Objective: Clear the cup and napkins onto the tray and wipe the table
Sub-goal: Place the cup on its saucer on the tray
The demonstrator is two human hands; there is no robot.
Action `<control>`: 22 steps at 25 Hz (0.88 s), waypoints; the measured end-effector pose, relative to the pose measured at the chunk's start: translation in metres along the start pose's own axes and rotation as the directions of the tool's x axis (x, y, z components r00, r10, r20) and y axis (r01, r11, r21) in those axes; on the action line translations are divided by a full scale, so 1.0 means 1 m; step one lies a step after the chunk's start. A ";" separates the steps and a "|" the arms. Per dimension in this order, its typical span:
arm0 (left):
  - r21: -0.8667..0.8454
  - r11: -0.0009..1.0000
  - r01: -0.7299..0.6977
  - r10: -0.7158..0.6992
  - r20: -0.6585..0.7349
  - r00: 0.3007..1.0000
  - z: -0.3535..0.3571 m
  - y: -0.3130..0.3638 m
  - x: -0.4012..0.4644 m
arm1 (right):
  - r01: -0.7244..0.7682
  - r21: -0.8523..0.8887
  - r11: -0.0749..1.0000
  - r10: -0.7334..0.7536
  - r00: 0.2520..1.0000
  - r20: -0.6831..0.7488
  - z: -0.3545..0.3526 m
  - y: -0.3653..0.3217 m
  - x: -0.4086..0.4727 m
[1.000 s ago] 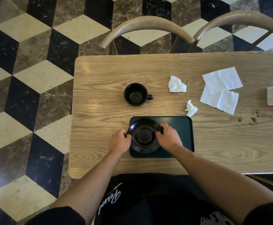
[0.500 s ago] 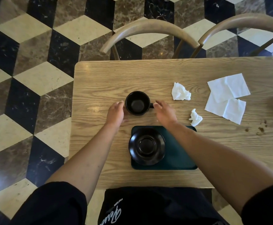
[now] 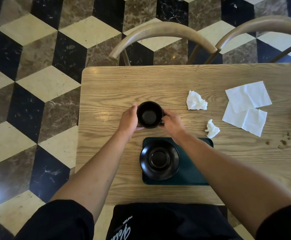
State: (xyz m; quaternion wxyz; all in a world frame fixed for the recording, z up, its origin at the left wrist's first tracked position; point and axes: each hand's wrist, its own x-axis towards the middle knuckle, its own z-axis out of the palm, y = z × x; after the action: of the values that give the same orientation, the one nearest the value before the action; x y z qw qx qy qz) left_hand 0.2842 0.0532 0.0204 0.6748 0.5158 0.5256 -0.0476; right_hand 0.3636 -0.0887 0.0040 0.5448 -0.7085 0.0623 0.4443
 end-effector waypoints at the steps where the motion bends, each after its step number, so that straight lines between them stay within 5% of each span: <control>1: 0.010 1.000 -0.023 0.023 0.009 1.000 -0.002 0.000 -0.005 | 0.024 0.013 1.000 -0.024 1.000 0.015 -0.001 0.001 -0.005; 9: 0.067 0.994 -0.084 0.077 0.096 0.992 -0.020 -0.024 -0.063 | 0.067 0.063 0.996 -0.071 0.995 0.066 -0.026 0.024 -0.062; 22: 0.057 0.998 0.023 -0.030 0.122 0.992 -0.020 -0.099 -0.102 | 0.032 -0.040 0.999 -0.030 0.998 0.056 -0.043 0.077 -0.126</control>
State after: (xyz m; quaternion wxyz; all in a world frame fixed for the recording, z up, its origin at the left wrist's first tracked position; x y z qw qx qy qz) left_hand 0.1655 -0.0267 0.0353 0.6906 0.5235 0.4884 -0.1026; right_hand 0.2682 -0.2045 0.0373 0.5385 -0.7078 0.0269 0.4564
